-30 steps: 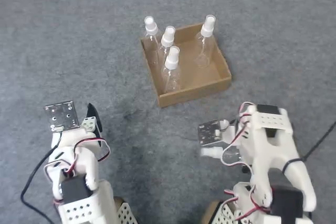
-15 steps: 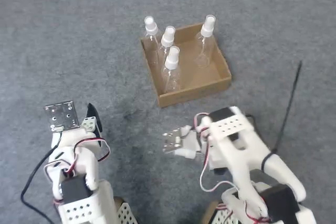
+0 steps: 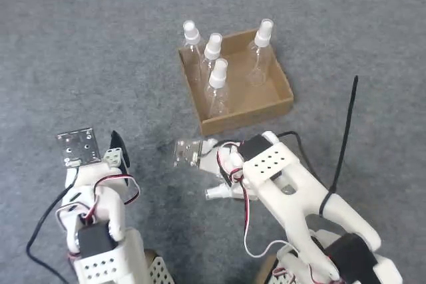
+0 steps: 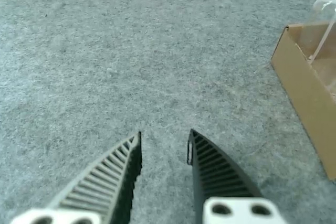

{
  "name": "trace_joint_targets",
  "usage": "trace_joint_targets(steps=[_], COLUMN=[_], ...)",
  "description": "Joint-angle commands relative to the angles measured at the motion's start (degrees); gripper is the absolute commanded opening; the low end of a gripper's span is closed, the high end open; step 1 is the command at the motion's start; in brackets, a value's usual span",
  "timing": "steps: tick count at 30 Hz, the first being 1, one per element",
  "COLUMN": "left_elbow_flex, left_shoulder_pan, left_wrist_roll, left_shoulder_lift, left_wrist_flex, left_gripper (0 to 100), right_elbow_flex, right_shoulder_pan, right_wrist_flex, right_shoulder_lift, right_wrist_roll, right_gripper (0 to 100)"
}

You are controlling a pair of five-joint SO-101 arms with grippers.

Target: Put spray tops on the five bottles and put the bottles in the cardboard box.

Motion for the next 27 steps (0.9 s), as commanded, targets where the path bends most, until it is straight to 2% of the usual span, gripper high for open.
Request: trace_joint_targets(steps=[1, 7, 13, 18, 21, 27], left_elbow_flex=[-0.8, -0.8, -0.8, -0.8, -0.9, -0.9], left_shoulder_pan=[0.2, 0.2, 0.2, 0.2, 0.1, -4.8], left_wrist_roll=[-0.5, -0.5, -0.5, -0.5, -0.5, -0.3], left_shoulder_lift=[-1.1, -1.1, -1.1, -1.1, -1.1, -1.1], left_wrist_flex=[-1.7, -1.7, -1.7, -1.7, -1.7, -3.9], left_gripper=[14, 14, 14, 14, 14, 14], right_elbow_flex=[-5.5, -5.8, -5.9, -5.5, -4.7, 0.2], right_shoulder_pan=[-0.1, -0.3, -0.8, -7.7, -11.9, -12.5], right_wrist_flex=[-0.9, 5.0, 13.9, 17.4, 15.8, 5.1], right_shoulder_lift=[-3.5, -3.0, -3.6, -3.4, -2.8, -2.8], right_wrist_roll=[-4.0, -3.3, 3.5, 3.7, 3.5, 3.5], right_gripper=[3.5, 3.4, 3.1, 3.1, 3.1, 3.2])
